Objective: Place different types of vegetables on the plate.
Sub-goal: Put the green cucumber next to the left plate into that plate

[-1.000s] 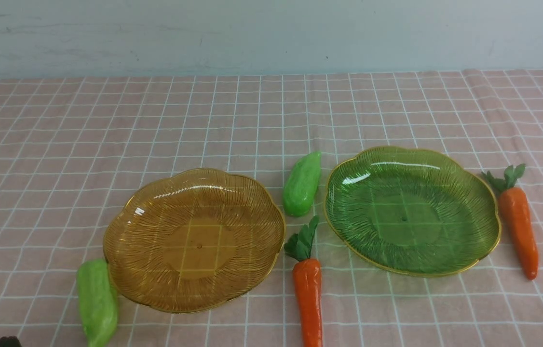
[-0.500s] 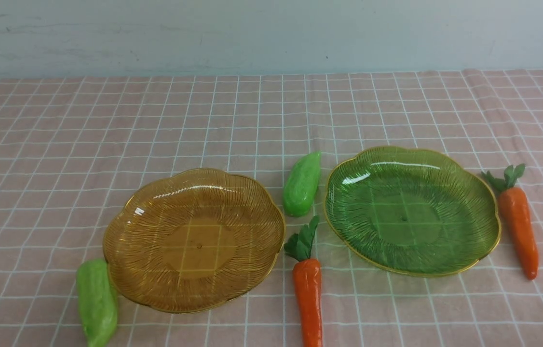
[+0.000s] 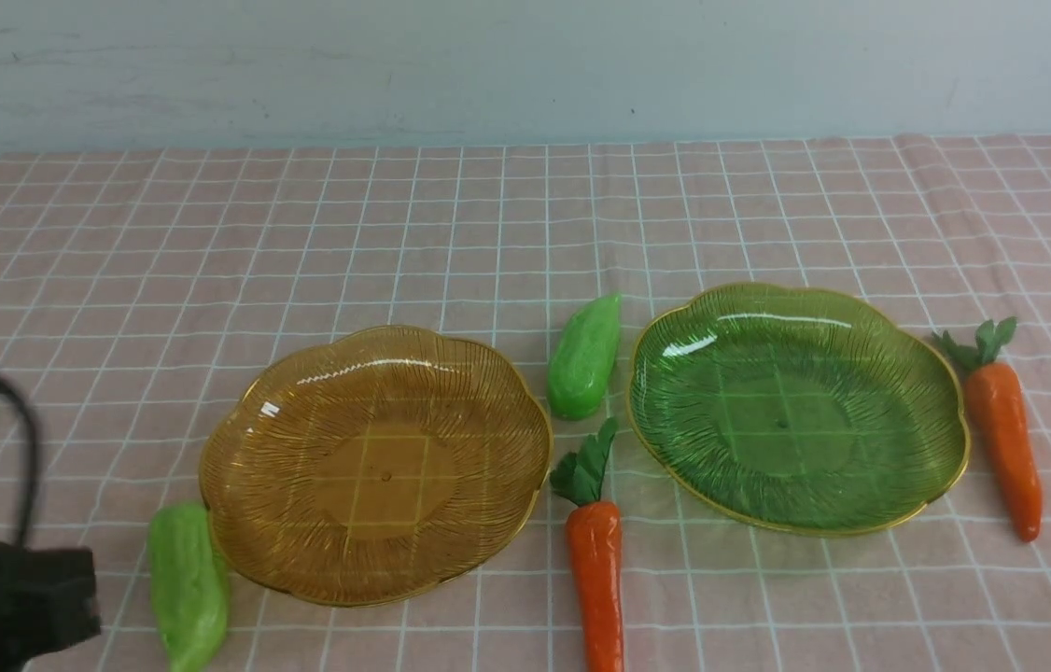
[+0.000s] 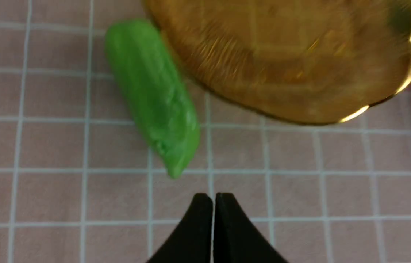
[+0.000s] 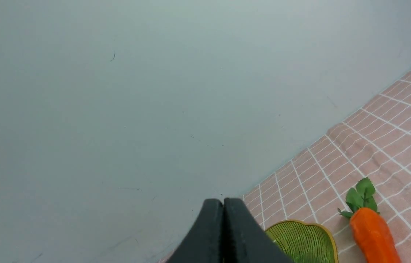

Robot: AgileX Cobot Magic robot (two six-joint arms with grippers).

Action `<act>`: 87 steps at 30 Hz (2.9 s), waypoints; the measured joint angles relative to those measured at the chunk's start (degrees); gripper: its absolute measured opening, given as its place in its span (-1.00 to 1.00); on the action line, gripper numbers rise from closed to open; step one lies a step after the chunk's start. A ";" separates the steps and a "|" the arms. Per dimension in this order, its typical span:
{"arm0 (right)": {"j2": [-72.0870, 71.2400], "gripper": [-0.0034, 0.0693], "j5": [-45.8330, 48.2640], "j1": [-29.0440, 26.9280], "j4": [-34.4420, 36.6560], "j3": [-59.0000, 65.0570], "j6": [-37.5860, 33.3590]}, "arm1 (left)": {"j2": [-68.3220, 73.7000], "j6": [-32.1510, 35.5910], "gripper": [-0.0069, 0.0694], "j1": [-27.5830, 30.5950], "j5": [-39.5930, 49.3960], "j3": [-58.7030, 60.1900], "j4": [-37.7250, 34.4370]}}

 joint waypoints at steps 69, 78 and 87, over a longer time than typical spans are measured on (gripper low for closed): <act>93.71 -0.15 39.84 -6.25 -23.17 -58.65 -11.71 | 44.02 -0.56 -0.06 -14.77 -6.17 -24.22 16.16; 106.73 0.28 38.00 -6.25 -22.32 -62.17 -12.56 | 50.21 -0.70 0.40 -14.83 -4.08 -27.71 16.16; 106.81 -0.32 41.69 -6.25 -23.02 -64.98 -12.83 | 50.21 -3.78 0.31 -15.17 3.63 -38.04 14.59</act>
